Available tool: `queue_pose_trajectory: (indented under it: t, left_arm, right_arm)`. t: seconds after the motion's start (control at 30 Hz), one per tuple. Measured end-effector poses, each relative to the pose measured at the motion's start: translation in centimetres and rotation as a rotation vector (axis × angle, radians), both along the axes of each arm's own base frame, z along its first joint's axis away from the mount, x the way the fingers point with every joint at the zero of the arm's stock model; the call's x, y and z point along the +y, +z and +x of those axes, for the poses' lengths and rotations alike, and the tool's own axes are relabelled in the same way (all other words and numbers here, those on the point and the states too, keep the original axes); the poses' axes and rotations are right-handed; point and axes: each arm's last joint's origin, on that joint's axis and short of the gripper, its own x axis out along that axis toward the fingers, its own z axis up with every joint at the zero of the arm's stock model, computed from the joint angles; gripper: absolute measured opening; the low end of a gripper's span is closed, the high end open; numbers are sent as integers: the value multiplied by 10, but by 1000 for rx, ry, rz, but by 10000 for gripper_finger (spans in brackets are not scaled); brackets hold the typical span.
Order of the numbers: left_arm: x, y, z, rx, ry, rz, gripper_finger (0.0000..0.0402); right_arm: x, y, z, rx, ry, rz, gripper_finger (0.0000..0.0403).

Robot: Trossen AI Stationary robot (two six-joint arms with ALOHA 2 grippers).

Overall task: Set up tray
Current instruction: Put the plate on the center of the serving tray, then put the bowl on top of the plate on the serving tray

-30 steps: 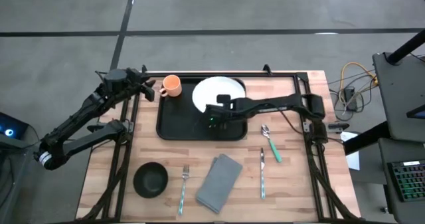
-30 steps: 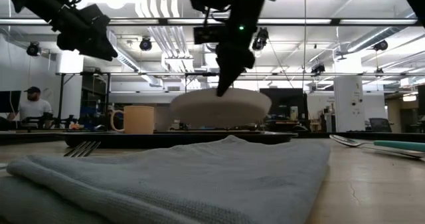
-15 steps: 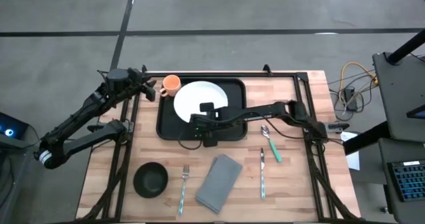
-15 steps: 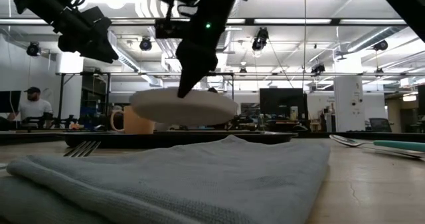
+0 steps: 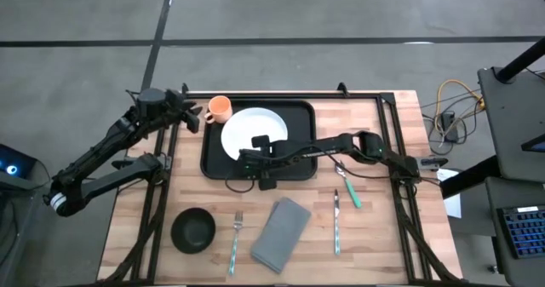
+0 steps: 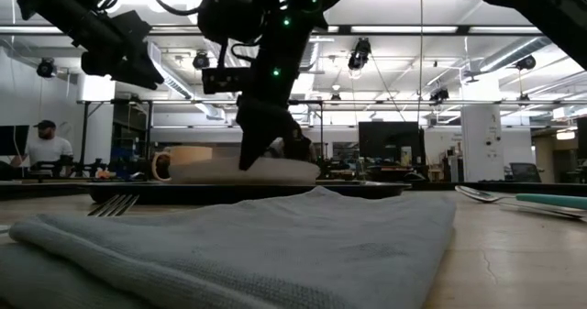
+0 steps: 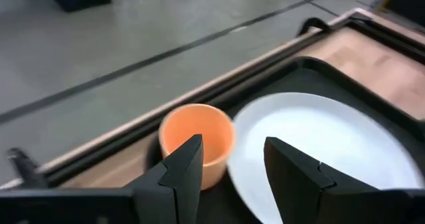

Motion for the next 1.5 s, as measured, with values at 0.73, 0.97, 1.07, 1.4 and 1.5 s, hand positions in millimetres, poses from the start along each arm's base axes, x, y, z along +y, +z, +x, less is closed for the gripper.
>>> queue_pose_trajectory:
  t: [0.73,0.97,1.07,1.4,1.5]
  left_arm:
    - [-70,-14,3,-19,-512,-442,141]
    - [-110,-20,12,113,-739,-513,141]
    - [-129,-24,19,207,-809,-459,141]
    - [-198,-50,56,624,-1047,-268,141]
    - [-218,-47,66,715,-1098,-225,141]
  right_arm:
    - [-1,71,-62,64,-42,125,114]
    - [-1,86,-120,50,-112,151,112]
    - [-1,93,-146,3,-147,168,114]
    - [-2,95,-217,-133,-242,223,111]
    - [-2,92,-232,-147,-276,240,114]
